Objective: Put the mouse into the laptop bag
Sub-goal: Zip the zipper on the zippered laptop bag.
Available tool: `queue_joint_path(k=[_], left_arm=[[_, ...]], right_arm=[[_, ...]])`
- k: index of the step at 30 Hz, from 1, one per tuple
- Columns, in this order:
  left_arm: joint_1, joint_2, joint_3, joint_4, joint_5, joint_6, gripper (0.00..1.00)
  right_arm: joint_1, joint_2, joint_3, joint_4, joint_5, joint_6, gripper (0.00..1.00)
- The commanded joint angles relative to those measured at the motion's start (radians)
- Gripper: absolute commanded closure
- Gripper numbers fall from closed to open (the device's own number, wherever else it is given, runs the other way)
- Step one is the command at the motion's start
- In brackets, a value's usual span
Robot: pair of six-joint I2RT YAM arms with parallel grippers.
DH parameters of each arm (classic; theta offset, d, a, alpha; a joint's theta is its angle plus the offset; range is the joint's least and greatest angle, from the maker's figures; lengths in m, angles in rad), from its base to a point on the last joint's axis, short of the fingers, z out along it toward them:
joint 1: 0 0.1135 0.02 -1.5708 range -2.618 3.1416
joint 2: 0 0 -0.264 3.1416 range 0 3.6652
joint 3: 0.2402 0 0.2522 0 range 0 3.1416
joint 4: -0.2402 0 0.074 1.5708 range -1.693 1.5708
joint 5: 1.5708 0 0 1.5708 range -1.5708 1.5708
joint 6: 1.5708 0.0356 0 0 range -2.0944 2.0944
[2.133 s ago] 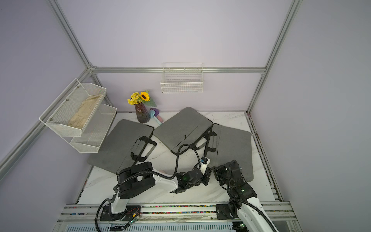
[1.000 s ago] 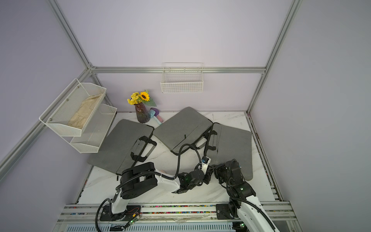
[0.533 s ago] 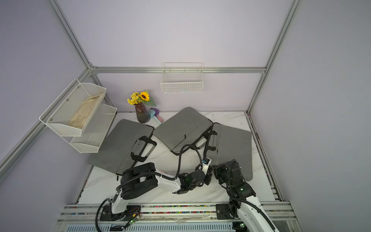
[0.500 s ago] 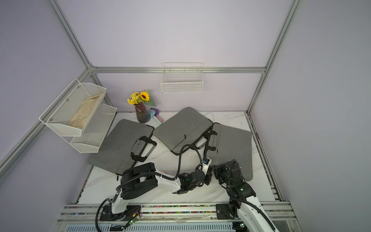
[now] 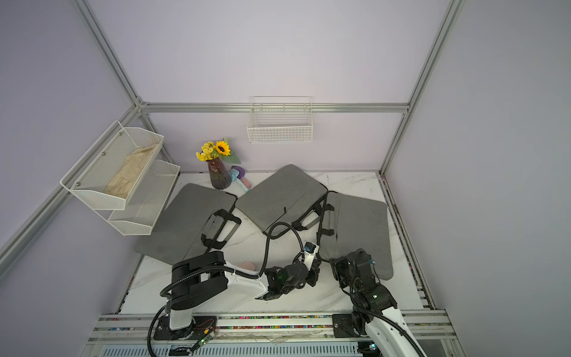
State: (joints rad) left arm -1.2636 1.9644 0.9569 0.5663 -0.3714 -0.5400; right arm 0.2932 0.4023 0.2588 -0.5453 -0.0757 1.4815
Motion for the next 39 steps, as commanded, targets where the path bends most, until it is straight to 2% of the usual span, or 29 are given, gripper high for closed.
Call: queue_joint_path(k=[1,13,15,19,22,23,30,39], left_arm=[[0.010,-0.065,-0.041,-0.029,-0.046,-0.023,1.00],[0.012,-0.040,-0.003,-0.061,0.266,0.056,1.00],[0.012,-0.013,0.043,-0.083,0.333,0.081,1.00],[0.012,0.054,0.146,-0.124,0.420,0.104,1.00],[0.012,0.091,0.210,-0.142,0.461,0.120,1.00],[0.012,0.101,0.230,-0.150,0.474,0.126,1.00],[0.016,0.110,0.296,-0.185,0.533,0.164,1.00],[0.021,0.053,0.311,-0.246,0.594,0.222,1.00]], right_arm=[[-0.007,-0.028,0.056,-0.087,0.144,0.009,1.00],[-0.007,-0.006,0.087,-0.229,0.317,-0.027,0.98],[-0.006,-0.007,0.091,-0.218,0.295,-0.038,0.82],[-0.007,-0.039,0.081,-0.172,0.224,-0.055,0.64],[-0.008,-0.067,0.050,-0.140,0.180,-0.042,0.44],[-0.007,-0.073,0.038,-0.133,0.171,-0.034,0.40],[-0.007,-0.093,-0.023,-0.085,0.102,0.011,0.43],[-0.007,-0.125,-0.025,-0.044,0.045,-0.020,0.44]])
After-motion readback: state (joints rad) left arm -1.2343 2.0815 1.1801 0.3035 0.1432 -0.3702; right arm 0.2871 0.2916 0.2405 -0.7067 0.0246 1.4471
